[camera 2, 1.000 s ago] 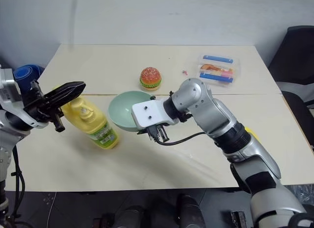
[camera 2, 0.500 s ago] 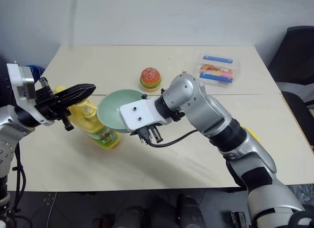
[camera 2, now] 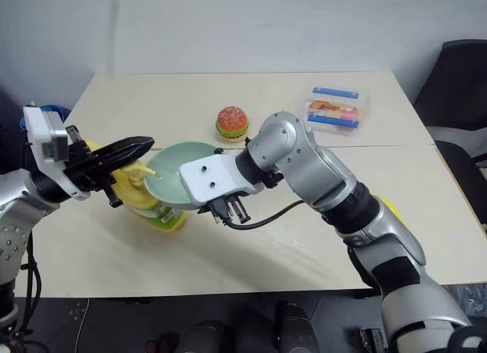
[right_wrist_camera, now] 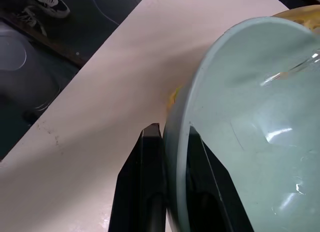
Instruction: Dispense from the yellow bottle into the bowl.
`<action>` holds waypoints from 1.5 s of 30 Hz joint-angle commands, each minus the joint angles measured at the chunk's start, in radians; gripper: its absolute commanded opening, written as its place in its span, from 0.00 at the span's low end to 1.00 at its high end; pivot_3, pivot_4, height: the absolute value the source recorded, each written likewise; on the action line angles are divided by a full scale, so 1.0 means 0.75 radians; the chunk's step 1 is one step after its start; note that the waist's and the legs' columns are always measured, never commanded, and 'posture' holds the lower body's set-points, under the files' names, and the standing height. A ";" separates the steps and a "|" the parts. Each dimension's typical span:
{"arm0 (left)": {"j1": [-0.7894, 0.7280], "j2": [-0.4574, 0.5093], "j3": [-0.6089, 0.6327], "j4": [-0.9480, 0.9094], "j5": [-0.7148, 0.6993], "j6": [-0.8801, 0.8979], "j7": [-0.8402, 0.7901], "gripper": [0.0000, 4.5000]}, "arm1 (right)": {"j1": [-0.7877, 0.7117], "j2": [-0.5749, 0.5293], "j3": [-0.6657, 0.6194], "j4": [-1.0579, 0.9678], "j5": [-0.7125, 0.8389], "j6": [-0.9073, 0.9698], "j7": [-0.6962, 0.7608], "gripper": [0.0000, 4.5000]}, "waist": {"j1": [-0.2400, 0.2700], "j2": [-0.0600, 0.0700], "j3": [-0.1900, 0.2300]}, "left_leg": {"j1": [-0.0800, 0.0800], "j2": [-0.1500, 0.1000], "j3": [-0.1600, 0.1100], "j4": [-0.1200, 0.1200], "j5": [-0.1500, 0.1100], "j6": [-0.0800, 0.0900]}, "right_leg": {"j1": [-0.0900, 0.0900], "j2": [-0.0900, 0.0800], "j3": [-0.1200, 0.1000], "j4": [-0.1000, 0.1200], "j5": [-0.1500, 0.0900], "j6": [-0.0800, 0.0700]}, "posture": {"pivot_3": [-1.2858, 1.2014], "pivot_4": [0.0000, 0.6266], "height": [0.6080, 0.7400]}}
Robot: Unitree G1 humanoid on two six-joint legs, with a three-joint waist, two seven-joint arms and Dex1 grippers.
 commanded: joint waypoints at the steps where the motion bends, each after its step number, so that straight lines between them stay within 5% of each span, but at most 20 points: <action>1: 0.122 -0.019 -0.118 0.075 0.111 0.078 0.009 0.00 | -0.042 0.020 -0.017 -0.022 0.032 -0.006 0.006 0.00 | -0.001 0.006 -0.004 | 0.000 0.000 0.000 0.000 0.000 0.000 | 0.000 0.000 0.000 0.000 0.000 0.000 | 0.52 0.24 1.00; 8: 0.037 -0.099 -0.016 0.073 0.014 0.045 0.052 0.00 | -0.009 0.018 -0.058 -0.020 0.065 0.007 -0.021 0.00 | 0.000 0.010 -0.007 | 0.001 0.000 0.001 -0.001 0.000 0.000 | 0.000 0.000 0.001 0.001 0.000 0.000 | 0.52 0.24 1.00; 13: -0.024 -0.113 0.128 0.081 -0.057 -0.057 -0.044 0.00 | 0.115 -0.110 -0.125 0.025 0.054 -0.103 -0.042 0.00 | 0.006 0.004 -0.006 | -0.002 0.000 0.000 -0.001 0.000 0.000 | -0.001 0.000 0.000 0.000 0.000 0.000 | 0.52 0.24 1.00; 18: 0.077 -0.013 0.318 0.016 -0.275 0.009 -0.305 0.00 | 0.349 -0.274 -0.141 0.395 -0.096 -0.592 -0.161 0.00 | 0.000 -0.016 -0.001 | -0.007 0.000 -0.002 -0.001 0.000 0.000 | -0.004 -0.001 -0.003 -0.004 0.000 0.000 | 0.52 0.24 1.00; 22: 0.273 0.098 0.386 -0.001 -0.256 0.048 -0.493 0.00 | 0.403 -0.251 -0.145 0.799 -0.168 -1.006 -0.251 0.00 | -0.016 -0.011 0.006 | -0.007 0.001 0.002 -0.002 0.000 0.000 | -0.004 0.001 -0.002 -0.008 0.000 0.000 | 0.52 0.24 1.00; 26: 0.451 0.160 0.401 -0.020 -0.170 0.015 -0.657 0.00 | 0.447 -0.199 -0.207 0.979 -0.096 -1.135 -0.247 0.00 | -0.026 -0.010 0.009 | -0.005 0.004 0.003 -0.002 0.001 -0.003 | -0.003 0.005 -0.002 -0.006 -0.001 -0.002 | 0.52 0.24 1.00; 31: 0.621 0.100 0.335 -0.023 0.072 -0.153 -0.660 0.04 | 0.637 -0.235 -0.393 0.754 0.218 -1.049 -0.123 0.37 | -0.003 -0.009 0.010 | -0.004 0.005 0.000 -0.003 0.000 -0.004 | -0.002 0.004 -0.002 -0.007 -0.001 -0.002 | 0.52 0.24 1.00; 39: 0.724 -0.158 0.203 0.138 0.420 -0.558 -0.526 0.55 | 1.202 -0.397 -0.864 0.187 0.586 -0.809 -0.253 0.98 | 0.056 -0.007 0.011 | -0.005 0.003 -0.001 -0.002 -0.004 0.001 | 0.001 -0.001 -0.003 -0.017 0.000 -0.001 | 0.52 0.24 1.00; 41: 0.732 -0.193 0.180 0.214 0.506 -0.662 -0.493 0.69 | 1.347 -0.408 -0.970 0.131 0.662 -0.827 -0.223 1.00 | 0.067 -0.009 0.011 | -0.005 0.004 -0.001 -0.002 -0.007 0.000 | 0.000 -0.001 -0.003 -0.016 0.000 -0.001 | 0.52 0.24 1.00; 45: 0.730 -0.229 0.167 0.329 0.588 -0.791 -0.431 0.69 | 1.603 -0.485 -1.095 0.121 0.695 -0.833 -0.106 1.00 | 0.071 -0.009 0.011 | -0.003 0.003 0.003 -0.002 -0.010 0.005 | 0.001 -0.001 0.000 -0.015 0.000 -0.002 | 0.52 0.24 1.00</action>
